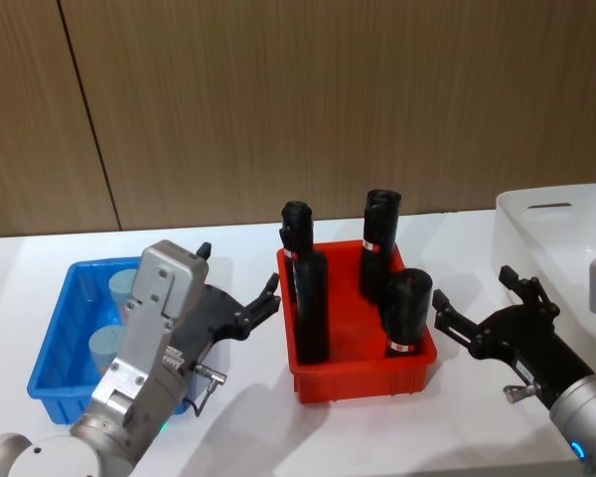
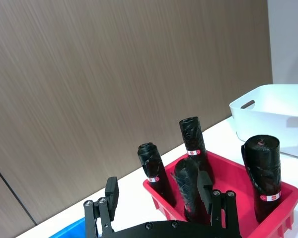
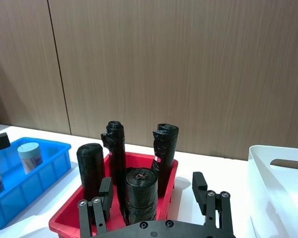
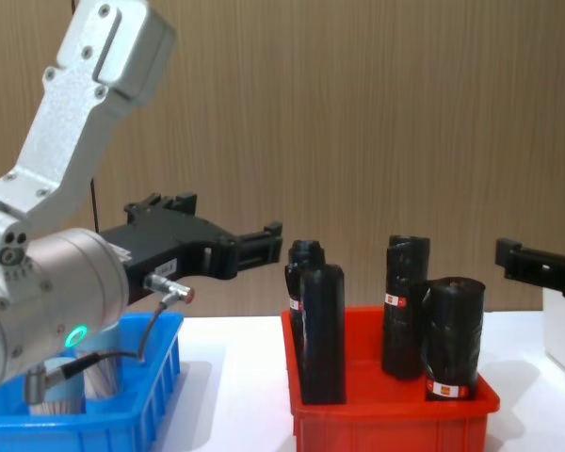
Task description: Pick the cotton swabs from the blue box and place them into the white box.
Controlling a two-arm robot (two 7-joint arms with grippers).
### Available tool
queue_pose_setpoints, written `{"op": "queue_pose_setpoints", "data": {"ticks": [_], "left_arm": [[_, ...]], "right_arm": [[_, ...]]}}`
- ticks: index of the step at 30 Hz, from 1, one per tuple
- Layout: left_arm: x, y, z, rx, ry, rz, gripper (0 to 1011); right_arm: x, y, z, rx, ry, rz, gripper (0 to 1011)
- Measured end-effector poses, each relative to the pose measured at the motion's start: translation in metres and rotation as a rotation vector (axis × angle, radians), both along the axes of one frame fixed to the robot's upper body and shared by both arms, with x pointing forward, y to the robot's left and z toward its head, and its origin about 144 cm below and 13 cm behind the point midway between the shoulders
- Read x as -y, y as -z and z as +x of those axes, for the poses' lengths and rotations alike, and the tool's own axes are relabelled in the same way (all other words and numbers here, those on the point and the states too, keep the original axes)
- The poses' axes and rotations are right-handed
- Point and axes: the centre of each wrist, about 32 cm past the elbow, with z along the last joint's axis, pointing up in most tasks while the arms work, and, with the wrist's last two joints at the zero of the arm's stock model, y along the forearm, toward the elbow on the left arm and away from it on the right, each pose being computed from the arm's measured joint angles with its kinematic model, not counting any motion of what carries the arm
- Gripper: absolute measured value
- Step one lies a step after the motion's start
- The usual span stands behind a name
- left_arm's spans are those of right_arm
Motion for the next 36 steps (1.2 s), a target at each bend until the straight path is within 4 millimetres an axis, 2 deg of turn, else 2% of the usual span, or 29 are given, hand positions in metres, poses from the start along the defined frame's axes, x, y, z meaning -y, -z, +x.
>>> {"op": "queue_pose_setpoints", "data": {"ticks": [19, 36], "left_arm": [[-0.026, 0.004, 0.003, -0.066, -0.075, -0.011, 1004], [-0.054, 0.005, 0.012, -0.184, -0.283, -0.053, 1004]], "right_arm": [[0.000, 0.000, 0.000, 0.000, 0.000, 0.000, 1002], [0.000, 0.000, 0.000, 0.000, 0.000, 0.000, 1002]]}}
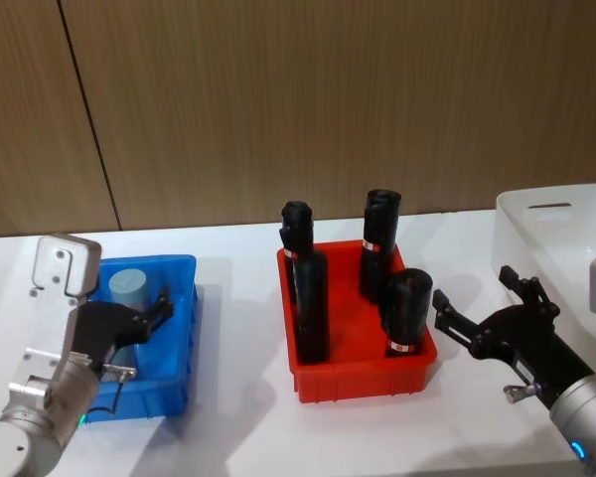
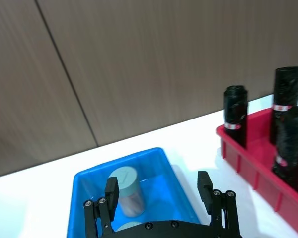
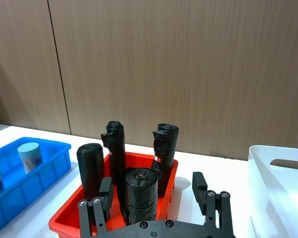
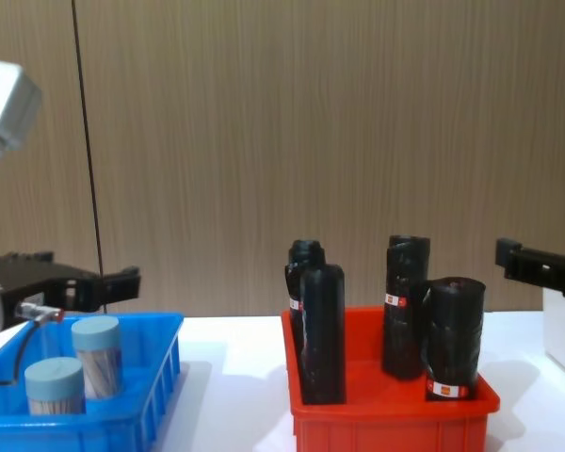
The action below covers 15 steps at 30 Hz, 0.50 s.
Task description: Pick the cotton swabs from the blue box and place them into the white box.
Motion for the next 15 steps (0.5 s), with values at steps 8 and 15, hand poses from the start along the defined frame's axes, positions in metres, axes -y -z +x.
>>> {"op": "queue_pose_setpoints", "data": {"ticks": [8, 15], "left_arm": [[-0.009, 0.001, 0.009, -0.061, -0.070, -0.019, 1004], [-0.015, 0.002, 0.017, -0.114, -0.105, -0.034, 1004]], "right_arm": [[0.000, 0.000, 0.000, 0.000, 0.000, 0.000, 1002], [0.000, 0.000, 0.000, 0.000, 0.000, 0.000, 1002]]}}
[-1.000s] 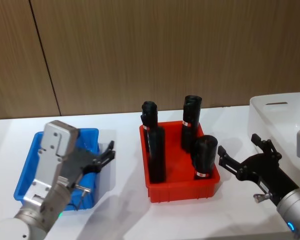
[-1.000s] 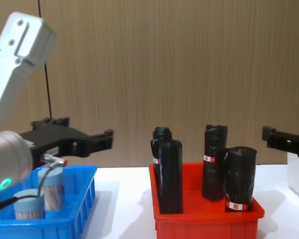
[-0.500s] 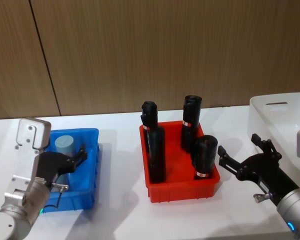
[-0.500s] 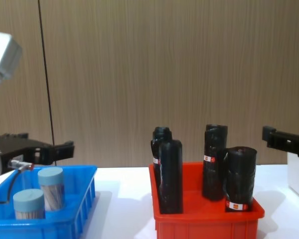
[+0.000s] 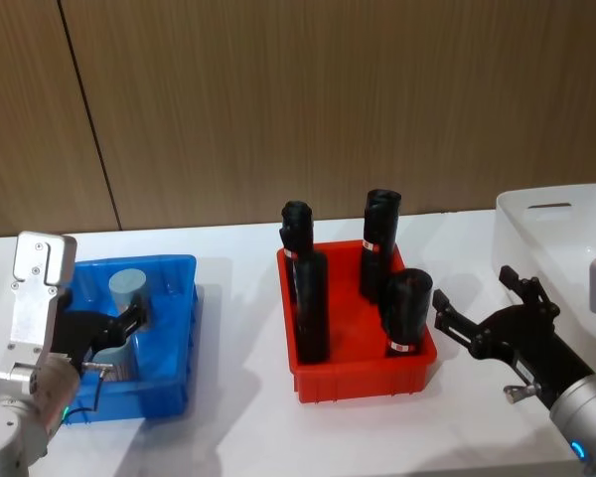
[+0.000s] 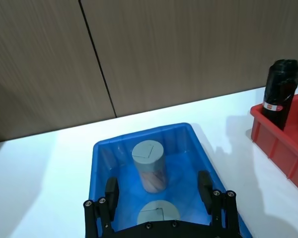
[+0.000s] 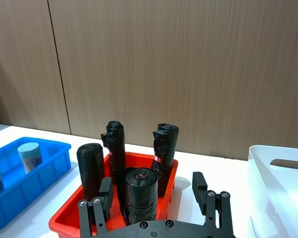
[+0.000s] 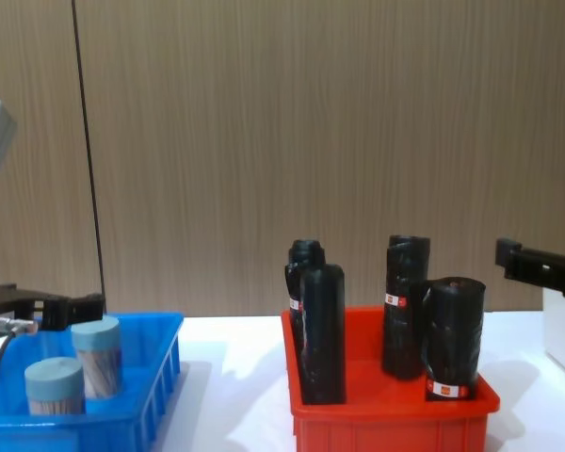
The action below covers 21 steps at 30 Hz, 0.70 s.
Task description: Pick the cotton swabs from the blue box and place them into the white box.
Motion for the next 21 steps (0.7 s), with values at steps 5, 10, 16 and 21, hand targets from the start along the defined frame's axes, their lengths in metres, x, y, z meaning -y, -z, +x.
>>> {"op": "queue_pose_setpoints", "data": {"ticks": [5, 10, 16, 21], "left_arm": [[-0.003, 0.002, 0.006, -0.036, -0.018, -0.012, 1004], [-0.005, 0.005, 0.013, -0.077, -0.030, -0.031, 1004], [-0.007, 0.009, 0.019, -0.121, -0.036, -0.057, 1004], [-0.009, 0.014, 0.023, -0.157, -0.036, -0.077, 1004]], "right_arm": [[0.000, 0.000, 0.000, 0.000, 0.000, 0.000, 1002], [0.000, 0.000, 0.000, 0.000, 0.000, 0.000, 1002], [0.000, 0.000, 0.000, 0.000, 0.000, 0.000, 1002], [0.000, 0.000, 0.000, 0.000, 0.000, 0.000, 1002]]}}
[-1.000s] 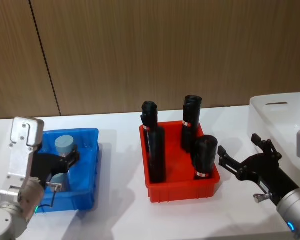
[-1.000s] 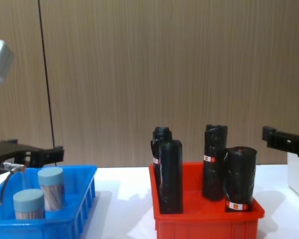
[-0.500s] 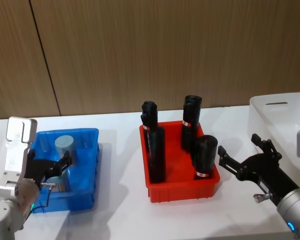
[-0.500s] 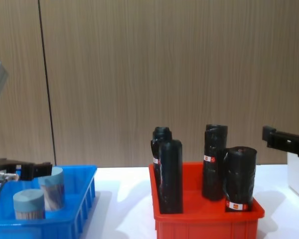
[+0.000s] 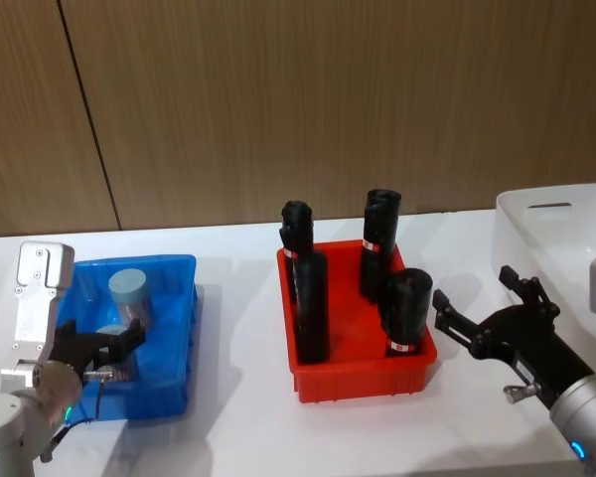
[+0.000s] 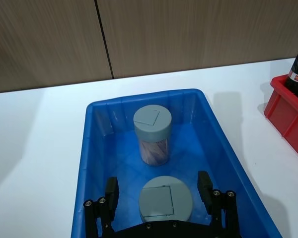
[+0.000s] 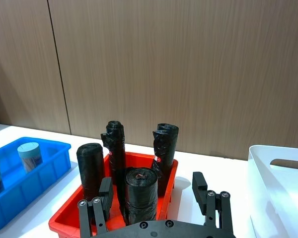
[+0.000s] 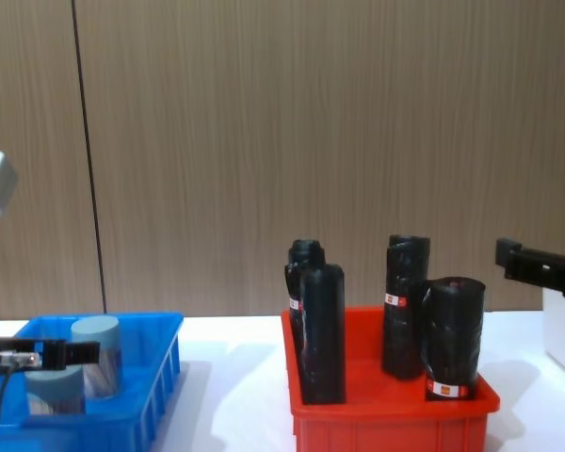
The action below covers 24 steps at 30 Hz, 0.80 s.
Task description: Pick the cotton swabs from the blue box and place them into the white box.
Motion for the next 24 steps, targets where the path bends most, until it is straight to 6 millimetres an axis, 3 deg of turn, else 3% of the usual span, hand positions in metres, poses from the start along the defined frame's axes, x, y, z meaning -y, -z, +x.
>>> {"op": "queue_pose_setpoints", "data": {"ticks": [17, 24], "left_arm": [[-0.003, 0.010, 0.011, -0.077, 0.014, -0.041, 1004], [-0.003, 0.011, 0.013, -0.093, 0.022, -0.050, 882]], "right_arm": [[0.000, 0.000, 0.000, 0.000, 0.000, 0.000, 1002], [0.000, 0.000, 0.000, 0.000, 0.000, 0.000, 1002]]}}
